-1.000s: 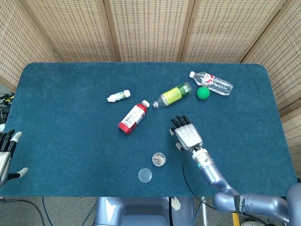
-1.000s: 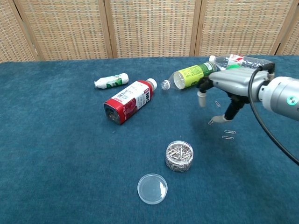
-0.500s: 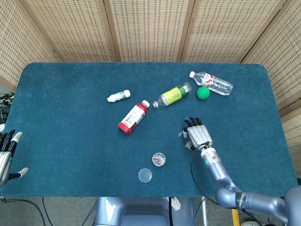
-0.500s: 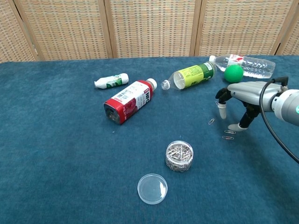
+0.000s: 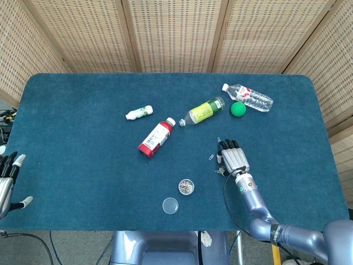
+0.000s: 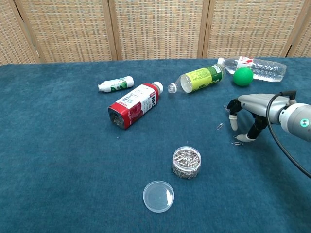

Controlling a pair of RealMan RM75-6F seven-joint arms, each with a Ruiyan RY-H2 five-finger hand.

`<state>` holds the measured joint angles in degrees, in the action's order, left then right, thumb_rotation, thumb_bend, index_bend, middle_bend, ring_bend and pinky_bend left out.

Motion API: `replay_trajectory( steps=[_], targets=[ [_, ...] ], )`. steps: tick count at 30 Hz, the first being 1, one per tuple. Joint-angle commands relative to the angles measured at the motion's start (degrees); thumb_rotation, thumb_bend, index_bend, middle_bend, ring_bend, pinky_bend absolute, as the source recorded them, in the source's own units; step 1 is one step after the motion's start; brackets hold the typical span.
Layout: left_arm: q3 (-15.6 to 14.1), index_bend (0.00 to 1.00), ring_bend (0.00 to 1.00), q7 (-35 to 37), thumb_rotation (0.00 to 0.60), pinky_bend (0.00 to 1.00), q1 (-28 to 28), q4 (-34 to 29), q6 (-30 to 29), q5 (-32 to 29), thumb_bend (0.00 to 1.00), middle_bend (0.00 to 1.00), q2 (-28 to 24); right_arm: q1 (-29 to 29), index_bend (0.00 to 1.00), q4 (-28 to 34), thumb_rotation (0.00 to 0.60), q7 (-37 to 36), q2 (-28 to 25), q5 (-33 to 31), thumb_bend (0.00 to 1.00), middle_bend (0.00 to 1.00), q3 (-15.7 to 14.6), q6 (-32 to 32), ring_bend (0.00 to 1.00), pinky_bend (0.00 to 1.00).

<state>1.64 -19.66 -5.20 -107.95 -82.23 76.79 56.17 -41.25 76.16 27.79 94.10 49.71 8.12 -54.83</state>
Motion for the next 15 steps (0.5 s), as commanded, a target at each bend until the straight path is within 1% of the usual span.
replay_trajectory(
  steps=[1,7,15],
  targets=[
    [0.0,0.0,0.0,0.0,0.6,0.0,0.0,0.0,0.0,0.0,0.0,0.0,0.0,0.0,0.52,-0.4,0.6,0.0,0.4,0.1,0.3,0.11,0.0,0.2,0.0,0.06],
    [0.0,0.0,0.0,0.1,0.6,0.0,0.0,-0.1,0.0,0.0,0.0,0.0,-0.1,-0.1,0.52,-1.2,0.6,0.4,1.1,-0.2,0.3,0.11,0.4,0.3,0.0,0.06],
    [0.0,0.0,0.0,0.2,0.6,0.0,0.0,-0.1,0.0,0.1,0.0,0.0,-0.1,0.0,0.52,-1.7,0.6,1.3,1.5,-0.4,0.3,0.11,0.2,0.7,0.0,0.06]
  ],
)
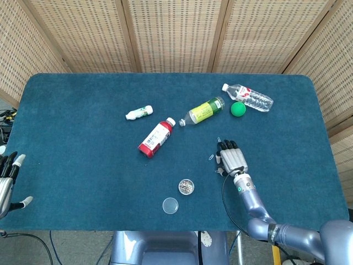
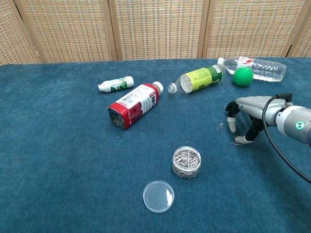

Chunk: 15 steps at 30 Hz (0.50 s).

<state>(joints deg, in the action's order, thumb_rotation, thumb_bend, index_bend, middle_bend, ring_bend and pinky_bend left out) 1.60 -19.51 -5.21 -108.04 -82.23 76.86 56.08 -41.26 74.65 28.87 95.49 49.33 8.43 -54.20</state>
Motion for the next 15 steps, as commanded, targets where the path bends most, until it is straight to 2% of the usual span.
replay_trajectory(
  steps=[1,15],
  targets=[
    [0.0,0.0,0.0,0.0,0.6,0.0,0.0,0.0,0.0,0.0,0.0,0.0,0.0,0.0,0.52,-0.3,0.6,0.4,0.2,-0.1,0.3,0.11,-0.1,0.1,0.0,0.06],
    [-0.1,0.0,0.0,0.2,0.6,0.0,0.0,-0.1,0.0,0.2,0.0,0.0,-0.1,0.0,0.54,-0.8,0.6,1.9,0.3,-1.9,0.33,0.11,-0.1,1.3,0.0,0.06]
  ],
)
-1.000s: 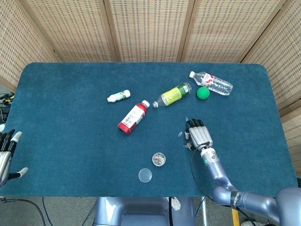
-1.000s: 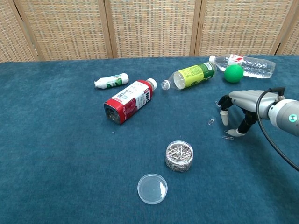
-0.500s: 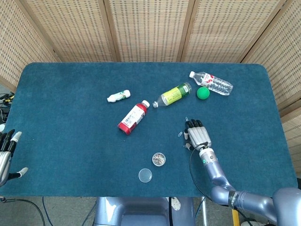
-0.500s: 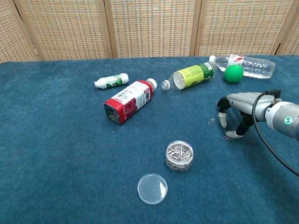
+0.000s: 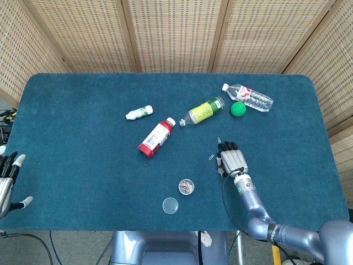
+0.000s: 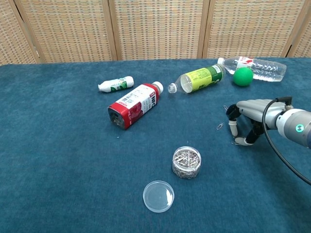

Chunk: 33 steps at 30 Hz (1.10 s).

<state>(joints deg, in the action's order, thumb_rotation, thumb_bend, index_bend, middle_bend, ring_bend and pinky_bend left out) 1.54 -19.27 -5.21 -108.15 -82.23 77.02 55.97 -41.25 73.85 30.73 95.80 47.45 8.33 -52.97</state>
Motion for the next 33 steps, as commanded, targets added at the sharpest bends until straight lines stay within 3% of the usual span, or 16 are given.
replay_trajectory(
  steps=[1,12,28,33],
  targets=[
    [0.0,0.0,0.0,0.0,0.6,0.0,0.0,0.0,0.0,0.0,0.0,0.0,0.0,-0.1,0.54,0.1,0.6,0.2,0.1,-0.2,0.33,0.11,0.0,0.2,0.0,0.06],
    [0.0,0.0,0.0,0.3,0.6,0.0,-0.1,0.2,0.2,-0.1,0.0,0.0,-0.1,-0.4,0.6,-0.4,0.6,1.5,0.6,-0.6,0.43,0.11,-0.2,0.1,0.0,0.06],
    [-0.1,0.0,0.0,-0.1,0.6,0.0,-0.1,0.1,0.1,0.0,0.0,0.0,0.1,0.3,0.64,-0.8,0.6,0.1,0.0,1.7,0.44,0.11,0.0,-1.0,0.0,0.06],
    [-0.1,0.0,0.0,0.1,0.6,0.0,0.0,0.1,0.1,0.0,0.0,0.0,0.0,0.2,0.64,2.1,0.6,0.2,-1.8,3.3,0.45,0.11,0.7,-2.4,0.0,0.06]
  ],
)
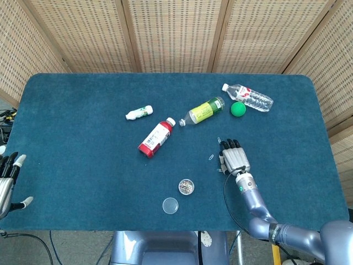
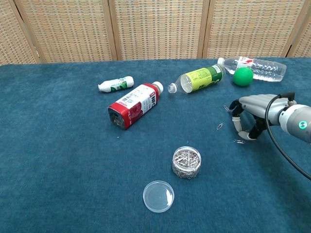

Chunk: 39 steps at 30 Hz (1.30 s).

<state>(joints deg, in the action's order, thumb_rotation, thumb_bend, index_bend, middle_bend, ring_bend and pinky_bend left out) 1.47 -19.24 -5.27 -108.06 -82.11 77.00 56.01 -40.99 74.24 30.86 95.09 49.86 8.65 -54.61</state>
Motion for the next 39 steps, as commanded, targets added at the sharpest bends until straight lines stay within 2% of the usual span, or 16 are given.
replay_trajectory(
  steps=[1,4,10,15,25,32,39],
  targets=[
    [0.0,0.0,0.0,0.1,0.6,0.0,0.0,0.0,0.0,0.0,0.0,0.0,0.0,-0.1,0.64,2.6,0.6,0.2,-1.6,1.1,0.45,0.11,0.5,-1.0,0.0,0.06],
    [-0.1,0.0,0.0,0.2,0.6,0.0,0.0,0.0,0.0,0.2,0.0,0.0,-0.1,-0.2,0.64,5.7,0.6,0.6,-3.1,2.3,0.45,0.12,0.7,-1.7,0.0,0.06],
    [-0.2,0.0,0.0,0.0,0.6,0.0,0.1,-0.1,-0.1,0.6,0.0,0.0,0.0,-0.8,0.65,16.7,0.6,1.5,-7.1,5.9,0.46,0.13,0.3,-2.4,0.0,0.07],
    [-0.4,0.0,0.0,0.0,0.6,0.0,0.2,-0.2,-0.3,1.0,0.0,0.0,0.0,-2.1,0.65,21.6,0.6,2.9,-7.9,8.9,0.46,0.13,-0.8,-1.5,0.0,0.07],
    [-0.3,0.0,0.0,0.6,0.6,0.0,0.1,0.1,0.1,0.7,0.0,0.0,-0.2,-4.5,0.65,19.6,0.6,0.8,-4.5,13.2,0.46,0.13,-2.0,1.6,0.0,0.07],
    [-0.1,0.0,0.0,0.8,0.6,0.0,0.0,0.1,0.3,0.4,0.0,0.0,-0.4,-5.3,0.65,16.9,0.6,2.1,-1.4,12.8,0.46,0.13,-2.9,1.8,0.0,0.07],
    [-0.1,0.0,0.0,0.8,0.6,0.0,-0.1,0.0,0.3,0.3,0.0,0.0,-0.4,-5.3,0.65,16.9,0.6,3.0,-1.5,12.0,0.45,0.13,-3.3,1.5,0.0,0.07]
  ],
)
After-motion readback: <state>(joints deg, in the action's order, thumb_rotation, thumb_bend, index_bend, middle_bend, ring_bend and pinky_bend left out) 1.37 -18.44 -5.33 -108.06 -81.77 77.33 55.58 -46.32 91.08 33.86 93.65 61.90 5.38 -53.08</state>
